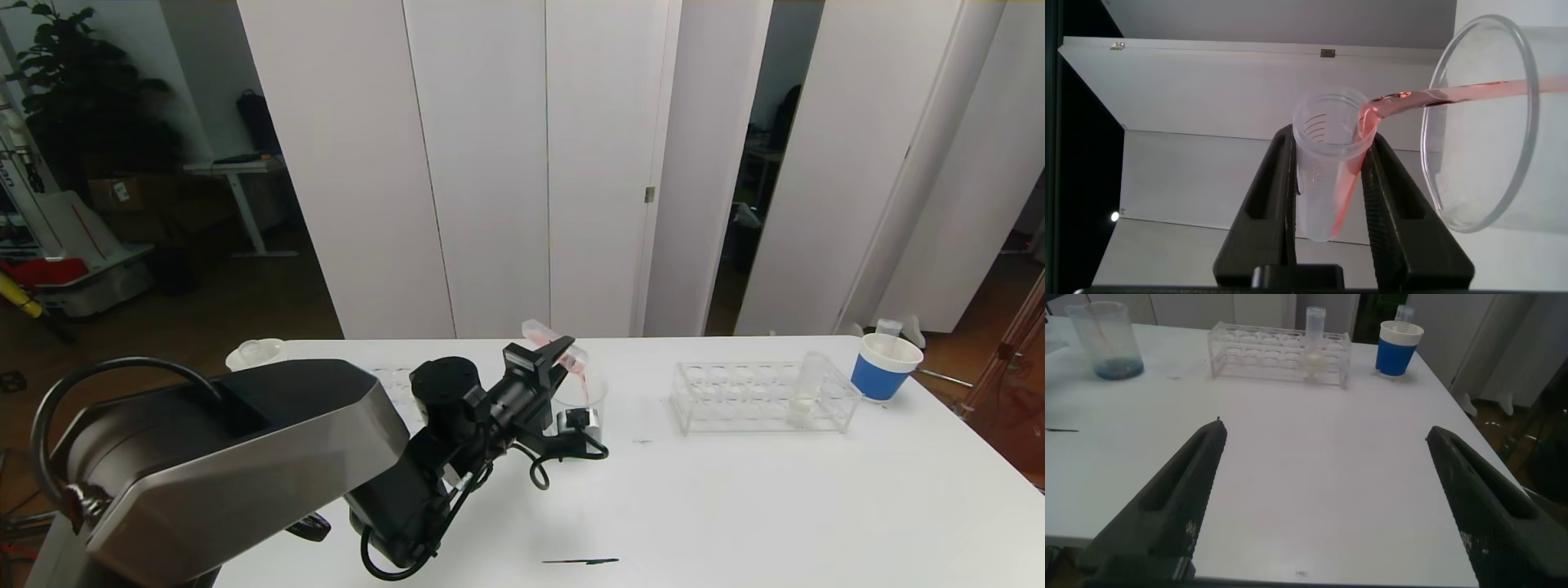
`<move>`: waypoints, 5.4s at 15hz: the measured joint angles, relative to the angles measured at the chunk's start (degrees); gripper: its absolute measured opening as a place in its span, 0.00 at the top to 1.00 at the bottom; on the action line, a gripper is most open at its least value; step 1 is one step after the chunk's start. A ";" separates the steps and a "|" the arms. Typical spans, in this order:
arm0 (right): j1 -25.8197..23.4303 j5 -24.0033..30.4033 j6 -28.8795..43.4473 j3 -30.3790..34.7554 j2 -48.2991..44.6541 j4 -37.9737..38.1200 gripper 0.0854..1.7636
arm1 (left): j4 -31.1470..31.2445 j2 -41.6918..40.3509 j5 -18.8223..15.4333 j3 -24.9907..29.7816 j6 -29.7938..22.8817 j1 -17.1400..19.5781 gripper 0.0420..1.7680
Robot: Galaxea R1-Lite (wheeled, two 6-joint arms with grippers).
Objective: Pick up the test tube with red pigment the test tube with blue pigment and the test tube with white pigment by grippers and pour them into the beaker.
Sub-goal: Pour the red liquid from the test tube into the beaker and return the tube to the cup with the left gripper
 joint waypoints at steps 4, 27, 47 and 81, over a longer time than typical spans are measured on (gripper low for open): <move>0.00 0.00 0.00 0.00 0.00 0.02 0.01 | -0.05 0.09 0.69 -0.79 0.66 0.02 0.69; 0.00 0.00 0.00 0.00 0.00 0.02 0.01 | -0.35 -0.96 2.15 -2.10 0.39 1.62 0.69; 0.00 0.00 0.00 0.00 0.00 0.02 0.01 | 46.13 -29.49 5.69 -1.46 -76.65 4.49 0.69; 0.00 0.00 0.02 0.00 0.00 0.02 0.01 | 38.74 -35.47 -15.30 6.84 -82.53 15.59 0.69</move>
